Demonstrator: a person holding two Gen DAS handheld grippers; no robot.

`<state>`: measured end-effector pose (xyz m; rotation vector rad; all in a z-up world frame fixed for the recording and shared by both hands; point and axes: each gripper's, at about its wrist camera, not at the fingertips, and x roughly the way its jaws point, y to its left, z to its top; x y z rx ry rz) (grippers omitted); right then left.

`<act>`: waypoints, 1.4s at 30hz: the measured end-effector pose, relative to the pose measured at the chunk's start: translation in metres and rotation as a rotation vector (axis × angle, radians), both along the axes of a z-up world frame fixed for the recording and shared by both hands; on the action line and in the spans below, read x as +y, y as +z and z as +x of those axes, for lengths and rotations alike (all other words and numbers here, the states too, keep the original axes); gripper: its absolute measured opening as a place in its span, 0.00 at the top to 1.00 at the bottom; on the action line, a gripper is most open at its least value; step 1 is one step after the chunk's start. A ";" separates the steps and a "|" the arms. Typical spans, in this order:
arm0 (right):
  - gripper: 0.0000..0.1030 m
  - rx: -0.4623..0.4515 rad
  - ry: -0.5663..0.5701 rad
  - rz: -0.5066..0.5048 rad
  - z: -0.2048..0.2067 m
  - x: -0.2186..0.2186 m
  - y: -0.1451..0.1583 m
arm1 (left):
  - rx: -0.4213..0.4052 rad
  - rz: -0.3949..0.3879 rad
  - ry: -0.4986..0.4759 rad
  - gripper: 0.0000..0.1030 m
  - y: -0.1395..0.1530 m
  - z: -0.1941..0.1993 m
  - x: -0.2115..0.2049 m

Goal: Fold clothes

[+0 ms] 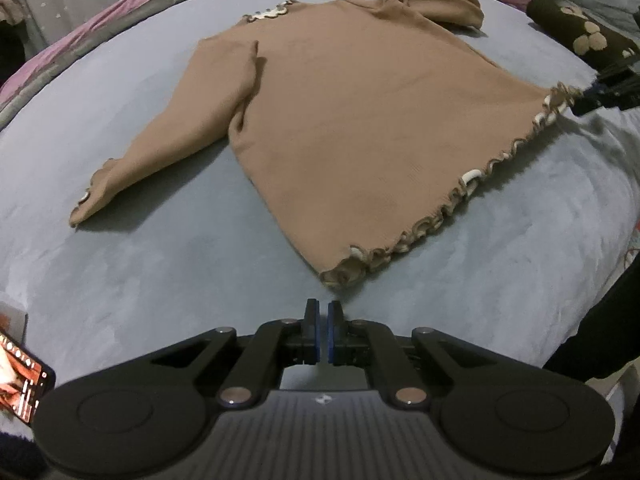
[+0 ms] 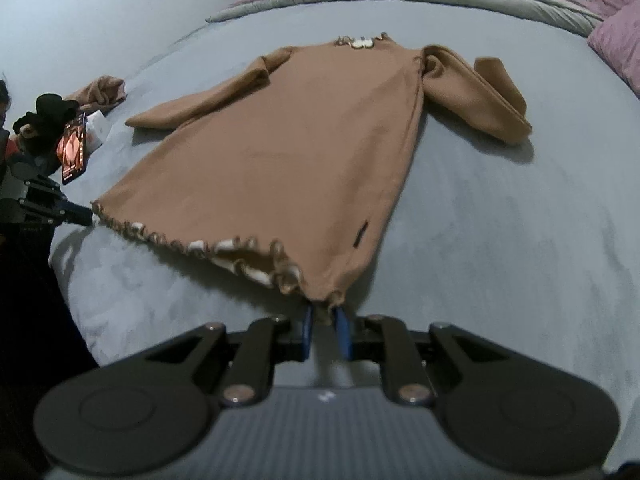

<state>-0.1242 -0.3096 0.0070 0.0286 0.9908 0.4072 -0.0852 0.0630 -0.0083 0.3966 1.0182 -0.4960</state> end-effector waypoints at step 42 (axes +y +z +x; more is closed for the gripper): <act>0.49 0.068 -0.318 0.101 0.134 -0.001 -0.019 | 0.085 -0.151 0.309 0.61 -0.019 0.152 -0.020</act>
